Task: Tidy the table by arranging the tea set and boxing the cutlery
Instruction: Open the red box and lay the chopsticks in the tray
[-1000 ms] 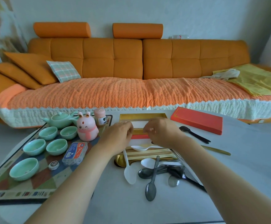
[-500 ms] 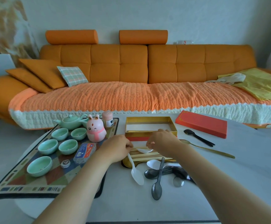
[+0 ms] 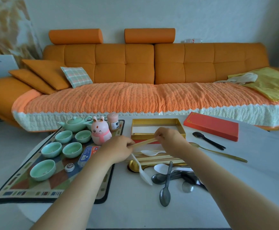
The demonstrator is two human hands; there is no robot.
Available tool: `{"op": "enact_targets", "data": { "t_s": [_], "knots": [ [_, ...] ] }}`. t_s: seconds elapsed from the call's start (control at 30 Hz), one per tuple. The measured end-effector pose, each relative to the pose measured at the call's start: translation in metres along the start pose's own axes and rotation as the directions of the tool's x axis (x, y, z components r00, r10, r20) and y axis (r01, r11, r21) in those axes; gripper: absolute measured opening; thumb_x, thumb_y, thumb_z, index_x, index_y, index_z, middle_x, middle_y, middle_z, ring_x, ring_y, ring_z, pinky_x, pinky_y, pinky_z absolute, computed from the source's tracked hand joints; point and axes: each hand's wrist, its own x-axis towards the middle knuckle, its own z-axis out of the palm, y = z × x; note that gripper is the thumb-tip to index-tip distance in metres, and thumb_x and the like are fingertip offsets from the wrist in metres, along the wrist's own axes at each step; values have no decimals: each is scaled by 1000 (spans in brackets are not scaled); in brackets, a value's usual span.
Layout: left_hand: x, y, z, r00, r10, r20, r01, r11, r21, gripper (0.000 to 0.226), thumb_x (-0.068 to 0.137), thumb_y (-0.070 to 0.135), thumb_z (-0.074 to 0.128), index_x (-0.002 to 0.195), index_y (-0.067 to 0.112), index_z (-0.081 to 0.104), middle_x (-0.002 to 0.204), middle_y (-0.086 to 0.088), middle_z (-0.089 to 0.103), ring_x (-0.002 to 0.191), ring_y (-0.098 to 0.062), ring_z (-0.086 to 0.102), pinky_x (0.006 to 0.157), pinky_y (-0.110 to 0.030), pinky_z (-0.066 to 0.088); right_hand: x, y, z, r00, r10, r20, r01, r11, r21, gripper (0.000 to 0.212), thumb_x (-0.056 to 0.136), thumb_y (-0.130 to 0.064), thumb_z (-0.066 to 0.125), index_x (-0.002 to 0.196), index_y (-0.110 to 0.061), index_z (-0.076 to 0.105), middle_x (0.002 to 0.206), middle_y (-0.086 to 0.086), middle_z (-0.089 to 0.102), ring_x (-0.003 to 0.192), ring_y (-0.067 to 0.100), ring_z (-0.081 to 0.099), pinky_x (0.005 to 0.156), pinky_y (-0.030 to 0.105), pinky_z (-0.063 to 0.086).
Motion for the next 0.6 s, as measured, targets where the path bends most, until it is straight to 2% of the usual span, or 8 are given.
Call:
{"op": "enact_targets", "data": {
  "t_s": [0.03,0.1,0.2,0.27,0.33,0.4,0.47,0.6],
  "knots": [
    [0,1,1,1000,2,-12,-2,1000,-13,23,96,38,51,110,36,69,102,15,68,91,-8,61,75,-29,53,0,0,-2,999,0,-34,1,1000,26,19,100,-18,43,103,-22,61,82,-4,58,62,15,55,52,29,45],
    [2,1,3,999,-8,-49,6,999,-42,17,95,36,54,101,35,70,95,16,68,85,-8,61,74,-32,54,0,0,-4,994,1,-114,9,996,89,19,100,-15,44,100,-21,62,78,-3,58,61,20,59,55,39,52],
    [6,1,4,993,-24,-112,16,997,-77,11,92,32,60,94,34,70,90,17,68,85,-8,62,77,-37,55,0,3,-5,980,1,-198,29,988,149,18,98,-14,47,98,-21,63,84,-8,56,76,25,64,69,43,55],
    [7,4,5,987,-1,-159,-6,999,-40,12,92,32,61,98,32,71,94,15,69,87,-10,63,77,-35,55,0,7,-4,960,-70,-272,74,997,3,19,96,-14,51,99,-22,68,95,-7,59,98,24,58,83,35,45],
    [10,9,6,971,58,-232,-61,998,-7,14,92,32,62,102,30,72,97,12,71,88,-12,64,76,-34,55,-1,10,-3,935,-195,-295,140,970,-198,20,96,-19,53,102,-24,71,107,-4,62,109,23,50,91,34,33],
    [13,15,8,947,119,-300,-124,992,0,14,92,30,64,102,30,73,97,11,72,88,-13,64,75,-33,55,-3,11,-5,927,-291,-238,215,930,-299,24,98,-21,49,107,-25,71,109,-4,64,106,22,52,94,38,34],
    [18,21,11,921,168,-353,-174,985,14,14,92,28,64,101,29,73,98,12,71,89,-12,64,75,-32,54,-3,11,-8,929,-317,-190,256,923,-287,28,97,-14,47,109,-23,70,104,-2,67,98,24,57,91,41,39],
    [29,25,12,860,217,-461,-213,975,62,22,92,16,61,110,25,71,105,8,69,99,-19,59,81,-38,51,5,25,-16,922,-217,-322,164,969,-184,33,92,1,49,109,-14,73,96,4,68,90,28,61,82,41,48]
  ]
}}
